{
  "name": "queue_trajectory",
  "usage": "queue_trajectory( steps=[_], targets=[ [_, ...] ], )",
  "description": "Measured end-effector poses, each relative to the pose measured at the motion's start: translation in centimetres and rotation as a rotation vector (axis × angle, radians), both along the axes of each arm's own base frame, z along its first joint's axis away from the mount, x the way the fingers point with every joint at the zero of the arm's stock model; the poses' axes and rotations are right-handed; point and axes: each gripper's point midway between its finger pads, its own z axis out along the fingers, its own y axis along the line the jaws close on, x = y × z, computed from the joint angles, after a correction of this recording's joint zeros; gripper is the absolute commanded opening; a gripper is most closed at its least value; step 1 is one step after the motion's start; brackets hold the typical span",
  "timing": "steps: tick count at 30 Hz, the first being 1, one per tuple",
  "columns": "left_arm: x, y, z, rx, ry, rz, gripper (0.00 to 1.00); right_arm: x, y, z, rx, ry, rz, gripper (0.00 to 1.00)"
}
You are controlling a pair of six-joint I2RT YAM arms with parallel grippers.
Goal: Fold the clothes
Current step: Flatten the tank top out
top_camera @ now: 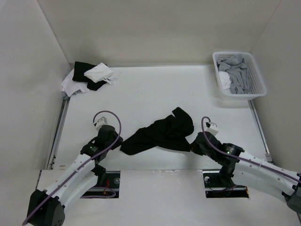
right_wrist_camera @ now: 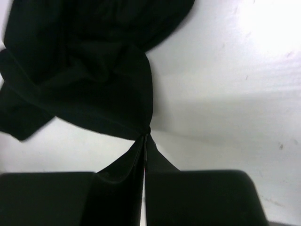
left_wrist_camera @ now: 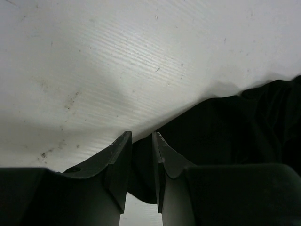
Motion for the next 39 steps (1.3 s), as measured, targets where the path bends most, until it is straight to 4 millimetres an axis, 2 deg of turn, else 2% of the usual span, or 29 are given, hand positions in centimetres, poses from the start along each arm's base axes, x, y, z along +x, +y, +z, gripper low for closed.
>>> queue_trajectory(
  steps=[4,6,8,10,15,20,22,25,27,34,37,39],
  targets=[
    [-0.9,-0.6,0.3,0.076,0.028,-0.026,0.21,2.6,-0.9,1.0,0.021,-0.058,-0.065,0.03],
    [-1.3,-0.9,1.0,0.104,0.027,-0.031,0.24,4.2,-1.0,1.7,0.047,-0.086,-0.089,0.03],
    [-1.6,-0.9,1.9,0.118,0.016,-0.025,0.33,5.6,-1.1,2.1,0.067,-0.107,-0.104,0.03],
    [-2.1,-0.9,2.4,0.118,0.011,-0.01,0.34,6.8,-1.1,2.2,0.081,-0.121,-0.107,0.03],
    [-3.9,-0.9,1.1,0.138,0.088,0.025,0.15,8.8,-1.4,3.2,0.123,-0.166,-0.1,0.03],
    [-5.3,-0.9,0.1,0.154,0.149,0.043,0.1,10.5,-2.6,4.3,0.148,-0.214,-0.116,0.04],
    [-5.7,-0.8,0.0,0.149,0.156,0.053,0.15,11.0,-2.8,4.5,0.157,-0.223,-0.118,0.04],
    [-6.2,-0.9,0.1,0.145,0.161,0.048,0.3,11.4,-2.6,4.2,0.161,-0.219,-0.103,0.04],
    [-6.4,-1.2,0.1,0.139,0.162,0.04,0.32,11.5,-2.3,3.9,0.166,-0.211,-0.09,0.04],
    [-6.9,-4.8,0.1,0.082,0.158,-0.081,0.22,11.8,-1.8,4.2,0.181,-0.225,-0.07,0.04],
    [-7.3,-5.3,0.0,0.078,0.162,-0.106,0.22,11.8,-1.7,4.2,0.181,-0.227,-0.068,0.04],
    [-7.3,-5.3,0.1,0.074,0.16,-0.103,0.26,11.8,-1.7,4.2,0.181,-0.227,-0.068,0.04]
  ],
)
